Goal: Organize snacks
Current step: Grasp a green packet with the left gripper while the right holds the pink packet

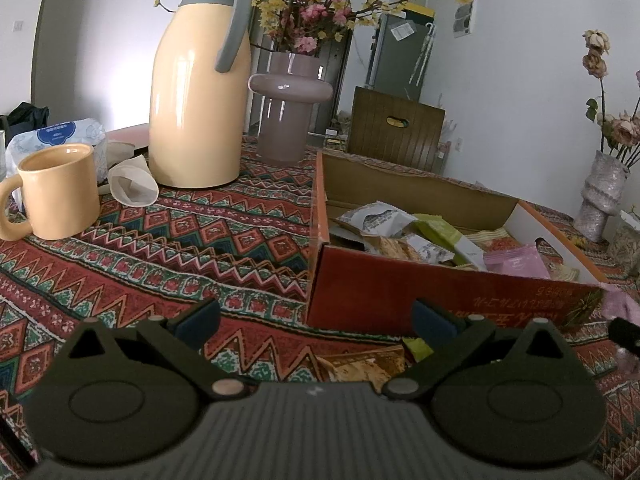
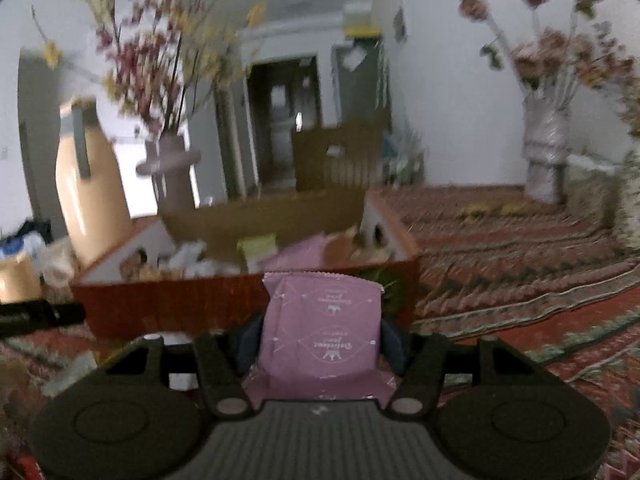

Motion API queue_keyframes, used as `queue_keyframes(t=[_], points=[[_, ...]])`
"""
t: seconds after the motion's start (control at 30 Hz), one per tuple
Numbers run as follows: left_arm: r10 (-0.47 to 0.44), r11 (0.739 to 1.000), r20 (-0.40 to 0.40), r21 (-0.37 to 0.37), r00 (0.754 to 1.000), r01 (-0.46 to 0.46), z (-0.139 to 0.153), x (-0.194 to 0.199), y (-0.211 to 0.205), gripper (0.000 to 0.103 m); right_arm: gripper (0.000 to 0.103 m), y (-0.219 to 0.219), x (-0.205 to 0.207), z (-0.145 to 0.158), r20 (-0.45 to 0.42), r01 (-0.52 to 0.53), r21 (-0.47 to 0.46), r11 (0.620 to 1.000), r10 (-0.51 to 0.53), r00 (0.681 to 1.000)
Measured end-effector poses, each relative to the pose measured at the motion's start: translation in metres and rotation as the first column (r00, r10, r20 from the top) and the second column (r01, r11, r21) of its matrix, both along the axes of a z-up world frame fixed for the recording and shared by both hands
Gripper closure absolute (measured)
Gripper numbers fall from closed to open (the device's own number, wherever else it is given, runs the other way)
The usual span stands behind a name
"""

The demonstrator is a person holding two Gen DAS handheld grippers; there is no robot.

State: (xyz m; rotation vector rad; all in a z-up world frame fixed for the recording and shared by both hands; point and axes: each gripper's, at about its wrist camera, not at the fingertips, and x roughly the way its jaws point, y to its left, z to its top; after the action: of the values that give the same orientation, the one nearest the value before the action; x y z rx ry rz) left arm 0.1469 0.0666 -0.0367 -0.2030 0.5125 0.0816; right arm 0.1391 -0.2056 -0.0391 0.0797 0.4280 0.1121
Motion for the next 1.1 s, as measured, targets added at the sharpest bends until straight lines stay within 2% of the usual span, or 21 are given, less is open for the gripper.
queue_keyframes(t=[0.1,0.37,0.5,0.6,0.7,0.83,1.03,1.1], points=[[0.001,1.0,-0.001,0.0,1.0,-0.001,0.0,0.0,0.0,0.0,0.042,-0.01,-0.013,0.003,0.038,0.024,-0.01,1.0,-0.024,0.999],[-0.034,0.999,0.006,0.034,0.999,0.034,0.002,-0.001,-0.008,0.0,0.042,-0.032,-0.022,-0.002,0.039,0.073,0.016,0.997,-0.074,0.997],[-0.05,0.998,-0.018,0.039,0.999,0.051,0.011,-0.003,-0.011,0.0,0.042,-0.037,-0.029,0.0,0.047,0.071,0.041,0.997,-0.073,0.996],[-0.101,0.994,-0.036,0.028,0.994,0.102,0.022,-0.008,-0.02,0.0,0.042,-0.042,-0.034,0.001,0.05,0.065,0.057,0.996,-0.068,0.996],[-0.147,0.987,-0.054,0.057,0.988,0.15,0.032,-0.011,-0.037,0.0,0.042,-0.044,-0.038,-0.002,0.04,0.059,0.067,0.996,-0.062,0.997],[-0.211,0.974,-0.129,0.055,0.969,0.22,0.036,-0.007,-0.059,0.002,0.042,-0.049,-0.043,-0.007,0.028,0.058,0.082,0.995,-0.06,0.998],[-0.26,0.96,-0.267,0.03,0.928,0.278,0.025,0.008,-0.084,0.015,0.042,-0.059,-0.047,-0.009,0.026,0.066,0.107,0.992,-0.069,0.997],[-0.251,0.961,-0.32,0.03,0.913,0.274,0.02,0.014,-0.089,0.027,0.042,-0.063,-0.047,-0.01,0.023,0.069,0.116,0.991,-0.072,0.997]])
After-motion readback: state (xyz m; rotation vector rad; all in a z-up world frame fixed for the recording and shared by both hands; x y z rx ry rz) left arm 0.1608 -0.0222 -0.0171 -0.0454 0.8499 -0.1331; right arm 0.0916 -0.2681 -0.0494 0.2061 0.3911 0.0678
